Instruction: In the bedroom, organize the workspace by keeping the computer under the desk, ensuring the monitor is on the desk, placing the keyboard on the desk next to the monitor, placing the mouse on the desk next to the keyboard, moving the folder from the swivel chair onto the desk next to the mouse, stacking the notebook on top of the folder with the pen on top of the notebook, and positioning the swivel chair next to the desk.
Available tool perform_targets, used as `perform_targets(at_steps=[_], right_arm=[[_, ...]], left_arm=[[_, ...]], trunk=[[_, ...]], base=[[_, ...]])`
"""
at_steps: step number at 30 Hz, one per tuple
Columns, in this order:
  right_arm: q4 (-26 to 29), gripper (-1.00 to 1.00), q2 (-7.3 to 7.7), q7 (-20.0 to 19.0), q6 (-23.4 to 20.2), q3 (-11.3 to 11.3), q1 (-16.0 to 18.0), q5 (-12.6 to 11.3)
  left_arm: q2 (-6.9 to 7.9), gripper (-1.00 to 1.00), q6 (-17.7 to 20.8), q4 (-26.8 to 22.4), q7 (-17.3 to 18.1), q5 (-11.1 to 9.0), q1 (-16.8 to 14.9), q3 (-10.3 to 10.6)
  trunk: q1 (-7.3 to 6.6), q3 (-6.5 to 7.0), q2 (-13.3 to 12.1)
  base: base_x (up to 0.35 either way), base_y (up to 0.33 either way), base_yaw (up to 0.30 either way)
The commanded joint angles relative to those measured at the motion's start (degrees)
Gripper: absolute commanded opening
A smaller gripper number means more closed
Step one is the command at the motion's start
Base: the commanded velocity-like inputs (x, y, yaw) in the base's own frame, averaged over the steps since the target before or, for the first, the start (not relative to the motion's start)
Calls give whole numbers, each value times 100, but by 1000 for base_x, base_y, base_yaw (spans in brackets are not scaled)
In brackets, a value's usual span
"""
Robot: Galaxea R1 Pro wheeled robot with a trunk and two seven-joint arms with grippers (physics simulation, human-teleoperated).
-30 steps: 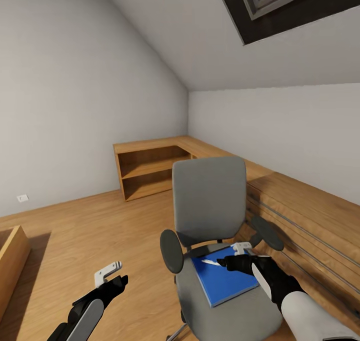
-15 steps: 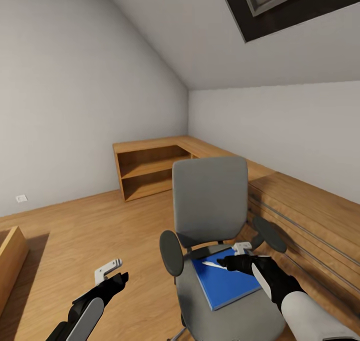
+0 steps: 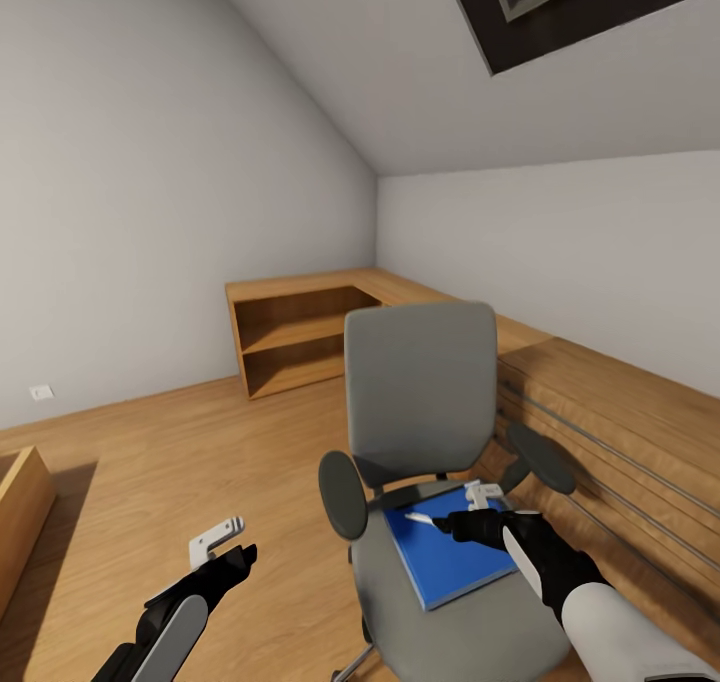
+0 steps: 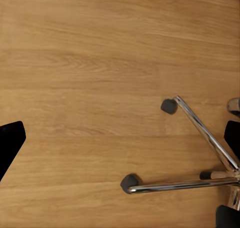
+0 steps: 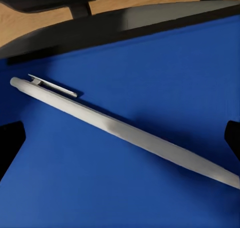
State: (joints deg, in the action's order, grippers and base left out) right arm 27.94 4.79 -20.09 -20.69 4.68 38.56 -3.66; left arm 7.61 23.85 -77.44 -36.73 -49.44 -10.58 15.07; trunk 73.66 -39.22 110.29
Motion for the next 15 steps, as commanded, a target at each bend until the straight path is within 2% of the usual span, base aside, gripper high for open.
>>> perform_targets(at_steps=[1,10,15], right_arm=[[10,100,6,5,-32,33,3,-38],[10,100,4,-4,-31,33,3,-39],[10,100,4,-4,-31,33,3,-38]], left_arm=[[7,100,5,-8,-48,-39,-5,13],[10,100,5,24,-24,-67,-5,13],[13,100,7,36,-19,-71,-5,13]], trunk=[[22,-25,45],[44,-43,85],[44,-43,85]], base=[[0,0,0],[0,0,0],[133,0,0]])
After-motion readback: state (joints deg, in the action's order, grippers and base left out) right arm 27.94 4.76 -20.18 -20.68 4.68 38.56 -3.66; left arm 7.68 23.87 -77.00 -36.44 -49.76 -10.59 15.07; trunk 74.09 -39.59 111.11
